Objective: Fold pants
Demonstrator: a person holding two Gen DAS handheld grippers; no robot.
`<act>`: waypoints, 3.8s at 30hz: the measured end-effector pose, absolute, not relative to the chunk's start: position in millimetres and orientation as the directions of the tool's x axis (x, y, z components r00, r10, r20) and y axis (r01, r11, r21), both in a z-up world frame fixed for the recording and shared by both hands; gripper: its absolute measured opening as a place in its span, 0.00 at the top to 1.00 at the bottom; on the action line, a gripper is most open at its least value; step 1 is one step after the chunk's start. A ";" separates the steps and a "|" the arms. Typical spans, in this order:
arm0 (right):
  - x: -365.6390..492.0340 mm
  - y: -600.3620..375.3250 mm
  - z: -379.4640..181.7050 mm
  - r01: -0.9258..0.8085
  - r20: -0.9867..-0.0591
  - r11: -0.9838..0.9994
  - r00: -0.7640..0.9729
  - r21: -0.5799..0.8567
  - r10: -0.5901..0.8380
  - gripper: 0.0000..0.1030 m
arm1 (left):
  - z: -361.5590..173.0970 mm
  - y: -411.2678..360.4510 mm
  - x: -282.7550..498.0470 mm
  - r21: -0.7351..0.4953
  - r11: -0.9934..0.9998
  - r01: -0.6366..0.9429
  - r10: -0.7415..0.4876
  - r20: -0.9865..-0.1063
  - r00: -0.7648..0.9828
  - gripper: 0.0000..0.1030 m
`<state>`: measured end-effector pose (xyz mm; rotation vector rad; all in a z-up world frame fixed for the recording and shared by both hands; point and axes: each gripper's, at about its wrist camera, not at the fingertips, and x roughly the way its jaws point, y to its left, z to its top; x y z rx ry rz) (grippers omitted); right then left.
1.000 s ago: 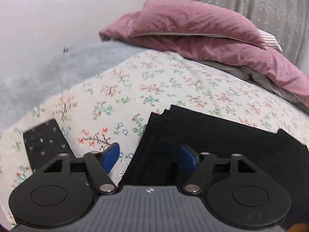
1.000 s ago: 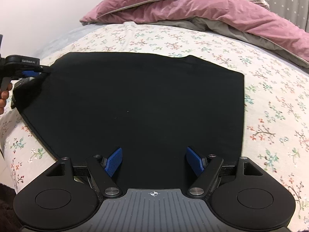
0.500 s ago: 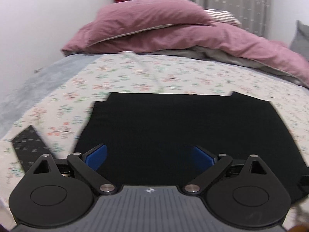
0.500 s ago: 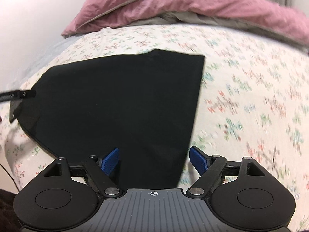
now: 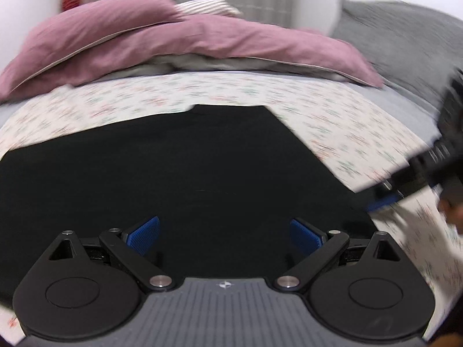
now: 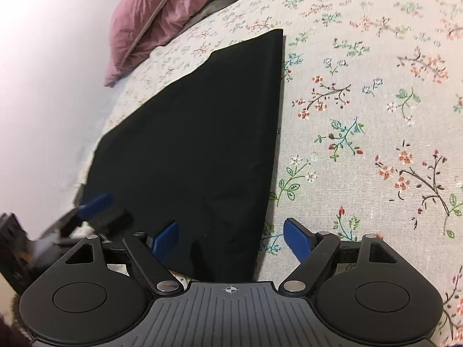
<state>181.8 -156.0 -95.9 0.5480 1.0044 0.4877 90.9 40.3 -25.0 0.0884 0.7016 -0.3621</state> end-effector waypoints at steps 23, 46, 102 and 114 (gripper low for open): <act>187.1 -195.5 -123.9 -0.060 -0.496 0.530 0.276 0.846 0.823 0.79 | -46.4 -30.5 77.3 0.041 0.717 0.696 -0.546 -0.589 0.596 0.10; 276.8 -203.4 -120.4 0.023 -0.523 0.601 0.520 0.799 0.675 0.59 | -50.8 -58.8 89.0 0.234 0.802 0.549 -0.309 -0.624 0.718 0.67; 290.8 -99.4 37.1 0.042 -0.520 0.777 0.765 0.629 0.380 0.97 | 3.0 101.7 52.2 -0.529 0.825 0.200 -0.449 -0.397 0.801 0.72; 333.1 28.0 -29.6 0.046 -0.617 0.814 0.677 0.580 0.402 0.94 | -34.1 164.3 62.7 -0.597 0.790 -0.137 -0.369 -0.643 0.671 0.71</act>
